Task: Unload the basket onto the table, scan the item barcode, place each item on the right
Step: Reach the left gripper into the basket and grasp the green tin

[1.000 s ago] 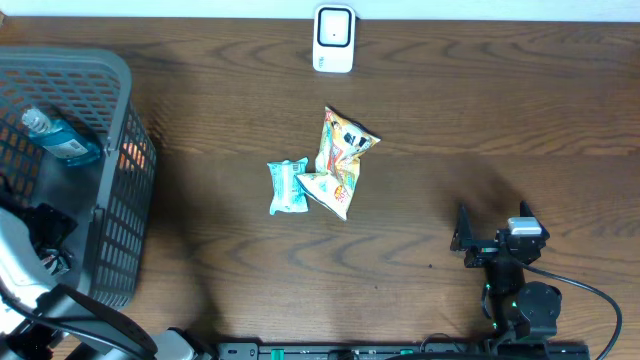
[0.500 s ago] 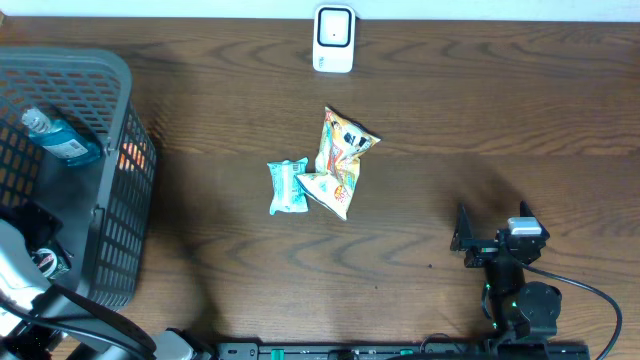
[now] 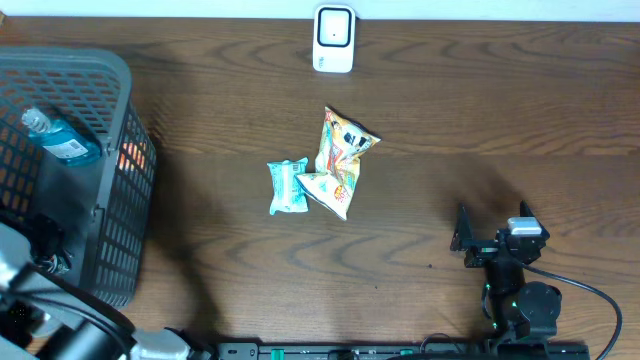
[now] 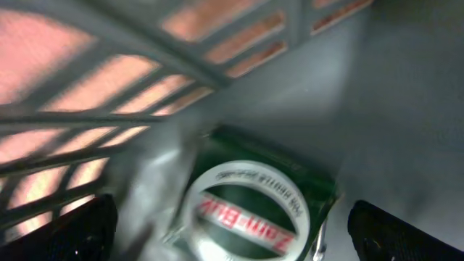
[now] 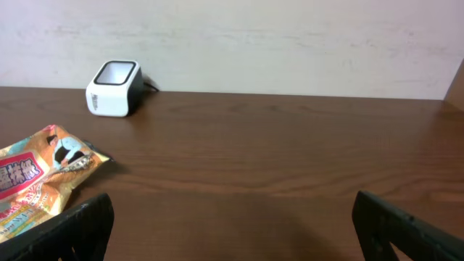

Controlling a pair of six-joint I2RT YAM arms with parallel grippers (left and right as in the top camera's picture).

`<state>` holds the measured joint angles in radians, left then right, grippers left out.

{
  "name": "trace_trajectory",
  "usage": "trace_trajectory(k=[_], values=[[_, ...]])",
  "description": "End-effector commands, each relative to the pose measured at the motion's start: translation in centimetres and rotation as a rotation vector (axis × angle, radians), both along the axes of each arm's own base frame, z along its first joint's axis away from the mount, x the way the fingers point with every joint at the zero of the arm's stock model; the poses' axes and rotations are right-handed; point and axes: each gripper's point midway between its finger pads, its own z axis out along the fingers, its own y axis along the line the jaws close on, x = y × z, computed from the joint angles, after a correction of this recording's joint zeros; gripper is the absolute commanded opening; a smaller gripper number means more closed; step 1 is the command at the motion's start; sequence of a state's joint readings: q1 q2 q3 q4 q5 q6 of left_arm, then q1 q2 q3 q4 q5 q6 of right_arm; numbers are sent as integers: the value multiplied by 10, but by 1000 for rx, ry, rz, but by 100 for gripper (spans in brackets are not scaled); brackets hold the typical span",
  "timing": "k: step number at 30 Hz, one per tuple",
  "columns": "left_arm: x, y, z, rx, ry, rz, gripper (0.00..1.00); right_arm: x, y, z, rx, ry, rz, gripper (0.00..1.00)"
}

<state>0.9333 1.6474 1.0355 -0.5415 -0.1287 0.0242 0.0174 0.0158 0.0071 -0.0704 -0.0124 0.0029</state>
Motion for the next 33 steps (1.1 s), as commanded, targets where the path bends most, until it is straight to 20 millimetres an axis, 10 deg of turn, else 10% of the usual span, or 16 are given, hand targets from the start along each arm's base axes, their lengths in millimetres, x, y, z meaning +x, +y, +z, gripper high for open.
trace_trajectory(k=[1,10,13,20,33], values=[[9,-13,-27,-107,-28,-29,98,0,4,-1,-11,3,18,99],[9,-23,-60,-205,-4,-34,98,0,4,-1,-11,2,18,99],[10,-24,-60,-206,-7,-35,77,0,4,-1,-11,2,18,99],[13,-24,-58,-210,-24,-32,63,0,4,-1,-11,3,18,99],[31,1,12,-44,-179,34,58,0,4,-1,-11,3,18,99]])
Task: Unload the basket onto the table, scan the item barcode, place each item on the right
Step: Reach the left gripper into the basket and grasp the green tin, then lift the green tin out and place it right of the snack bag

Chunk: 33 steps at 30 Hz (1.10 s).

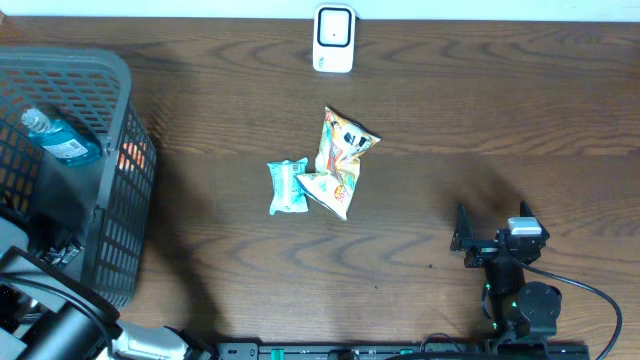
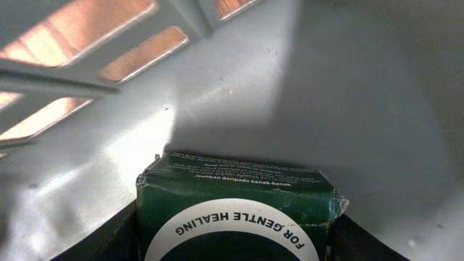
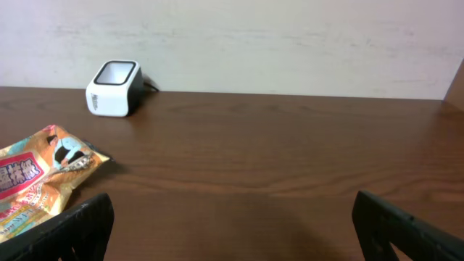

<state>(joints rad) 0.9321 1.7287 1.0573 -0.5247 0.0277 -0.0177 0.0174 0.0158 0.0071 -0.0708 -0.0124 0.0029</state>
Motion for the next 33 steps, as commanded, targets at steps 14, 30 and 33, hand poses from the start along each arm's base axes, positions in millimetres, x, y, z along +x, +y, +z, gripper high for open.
trace_trajectory(k=[14,30,33], values=[[40,-8,183,238,-575,94,58,0,4,-1,-11,2,18,99],[98,-147,324,205,-1088,-298,57,0,4,-1,-11,2,18,99],[106,-186,342,175,-1153,-401,58,0,4,-1,-11,2,18,99]])
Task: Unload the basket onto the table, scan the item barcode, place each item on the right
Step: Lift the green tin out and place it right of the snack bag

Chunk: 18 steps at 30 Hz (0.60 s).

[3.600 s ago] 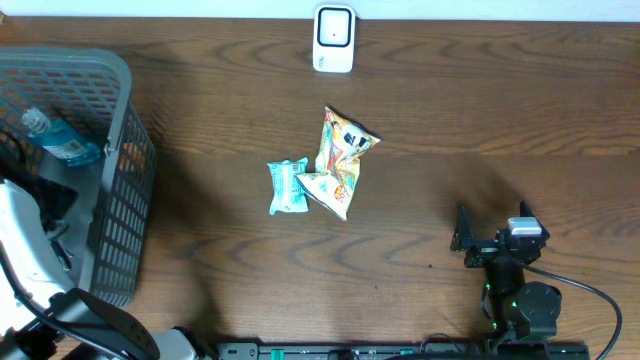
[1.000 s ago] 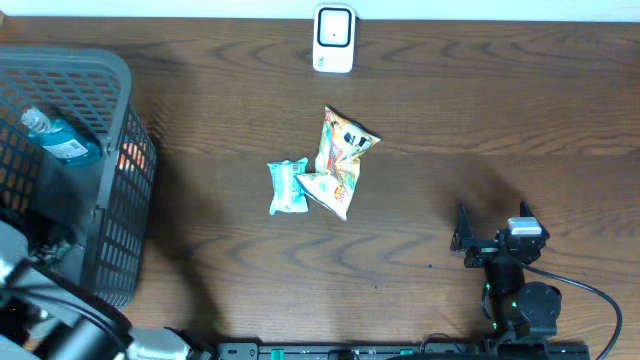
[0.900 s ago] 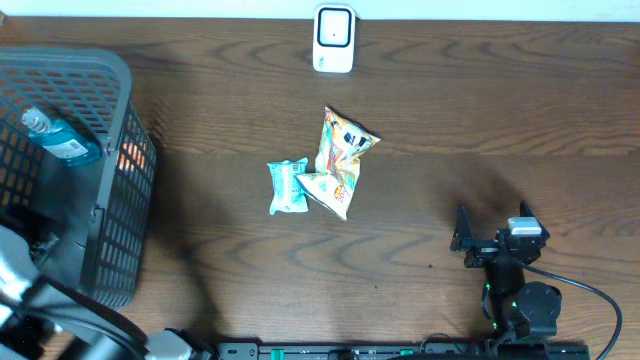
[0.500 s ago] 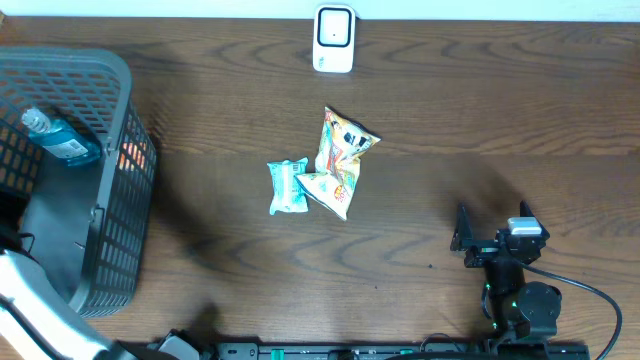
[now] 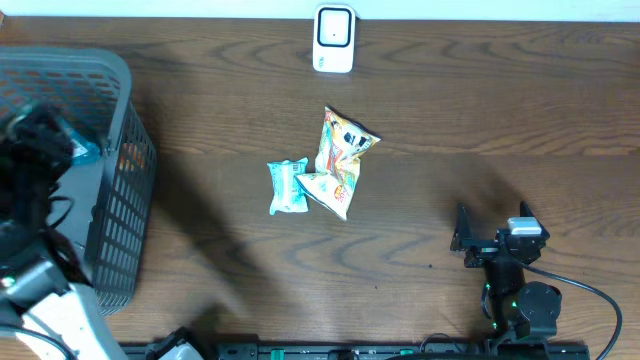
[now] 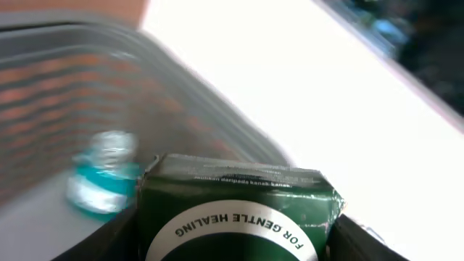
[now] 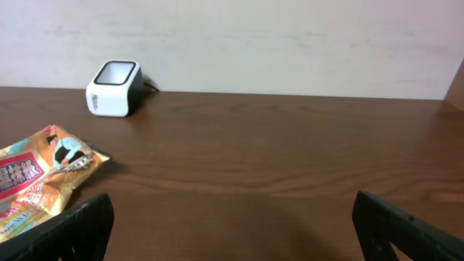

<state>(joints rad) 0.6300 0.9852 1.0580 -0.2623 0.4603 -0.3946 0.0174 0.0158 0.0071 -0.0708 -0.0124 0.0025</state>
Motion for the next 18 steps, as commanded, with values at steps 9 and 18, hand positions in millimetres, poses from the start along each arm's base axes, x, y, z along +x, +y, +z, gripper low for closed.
trace_trajectory(k=[9,18], values=[[31,-171,12,0,-30,-519,58,0,4,-1,-10,2,18,99],[50,-305,-87,18,268,-789,58,0,4,-1,-11,2,18,99]])
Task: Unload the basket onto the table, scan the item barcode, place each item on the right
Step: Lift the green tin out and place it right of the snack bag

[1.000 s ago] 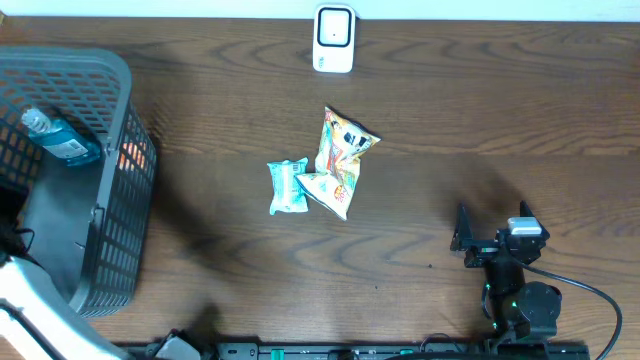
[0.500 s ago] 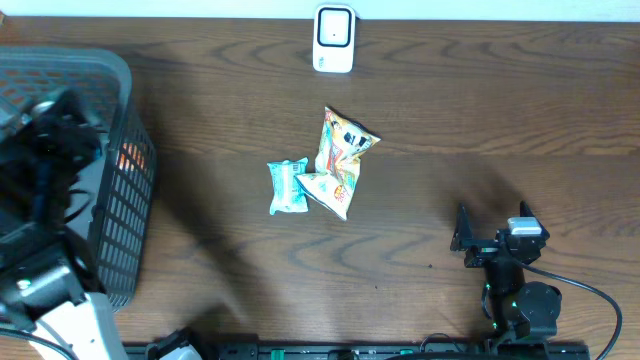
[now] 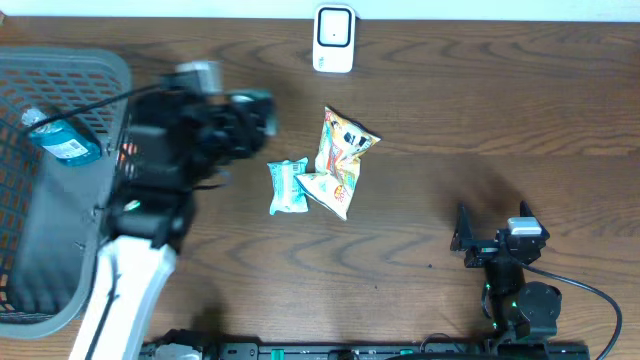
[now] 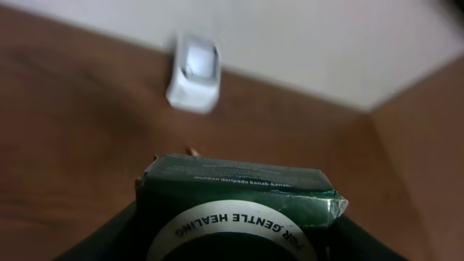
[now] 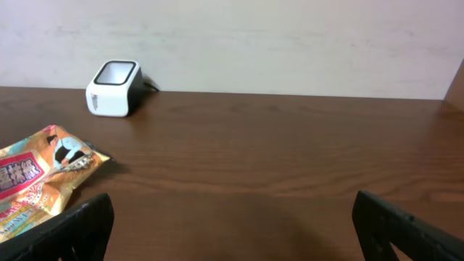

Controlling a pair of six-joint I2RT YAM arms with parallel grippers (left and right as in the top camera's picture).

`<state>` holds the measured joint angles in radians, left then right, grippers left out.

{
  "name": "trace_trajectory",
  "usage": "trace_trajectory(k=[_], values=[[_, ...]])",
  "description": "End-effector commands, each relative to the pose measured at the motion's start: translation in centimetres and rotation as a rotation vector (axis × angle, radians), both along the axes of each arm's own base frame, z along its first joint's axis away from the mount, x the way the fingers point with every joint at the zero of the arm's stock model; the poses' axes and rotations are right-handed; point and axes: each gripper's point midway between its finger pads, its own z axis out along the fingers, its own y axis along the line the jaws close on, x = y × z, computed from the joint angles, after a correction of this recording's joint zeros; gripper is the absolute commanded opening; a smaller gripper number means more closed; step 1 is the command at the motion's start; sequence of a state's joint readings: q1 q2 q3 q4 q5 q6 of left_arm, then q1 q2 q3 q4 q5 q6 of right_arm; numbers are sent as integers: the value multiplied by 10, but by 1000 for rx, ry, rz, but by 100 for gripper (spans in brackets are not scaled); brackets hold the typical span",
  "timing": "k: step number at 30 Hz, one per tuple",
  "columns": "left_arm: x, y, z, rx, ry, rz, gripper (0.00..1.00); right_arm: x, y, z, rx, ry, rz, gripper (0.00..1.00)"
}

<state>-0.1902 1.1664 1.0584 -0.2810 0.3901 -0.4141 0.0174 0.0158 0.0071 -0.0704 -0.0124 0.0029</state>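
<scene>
A dark green box [image 4: 239, 190] with a white ring label reading "FOR GENTLE HEALING" fills the bottom of the left wrist view, and my left gripper [image 4: 232, 228] is shut on it. In the overhead view the left gripper [image 3: 252, 110] hangs over the table just right of the basket. The white barcode scanner [image 3: 334, 38] stands at the table's far edge, ahead of the box as seen from the left wrist, where the scanner [image 4: 196, 71] faces it. My right gripper [image 3: 492, 225] rests open at the front right, holding nothing.
A grey mesh basket [image 3: 112, 72] stands at the left with a blue bottle [image 3: 62, 140] inside. A yellow snack bag [image 3: 342, 160] and a small teal packet [image 3: 288, 186] lie mid-table, just right of the left gripper. The scanner [image 5: 112, 88] also shows in the right wrist view.
My left gripper, still shut on the green box, was above the basket at the left. It is now out over the table beside the basket, facing the scanner. The right arm has not moved.
My left gripper was open over the green box down inside the basket. Then it was shut on the box at the basket floor. Then it held the box up above the basket, and now holds it over the table facing the scanner. The right arm stayed still.
</scene>
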Motion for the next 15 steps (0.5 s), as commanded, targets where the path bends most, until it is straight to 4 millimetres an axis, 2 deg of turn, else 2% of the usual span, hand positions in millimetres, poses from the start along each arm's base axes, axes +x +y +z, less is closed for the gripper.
trace_trajectory(k=[1,6,11,15], values=[[3,-50,-35,89,65,-81,58,0,4,-1,-11,2,18,99],[-8,-117,-93,156,166,-235,58,0,4,-1,-11,3,18,99],[-27,-171,-153,216,251,-364,58,0,4,-1,-11,2,18,99],[-38,-193,-192,253,302,-417,58,0,4,-1,-11,3,18,99]])
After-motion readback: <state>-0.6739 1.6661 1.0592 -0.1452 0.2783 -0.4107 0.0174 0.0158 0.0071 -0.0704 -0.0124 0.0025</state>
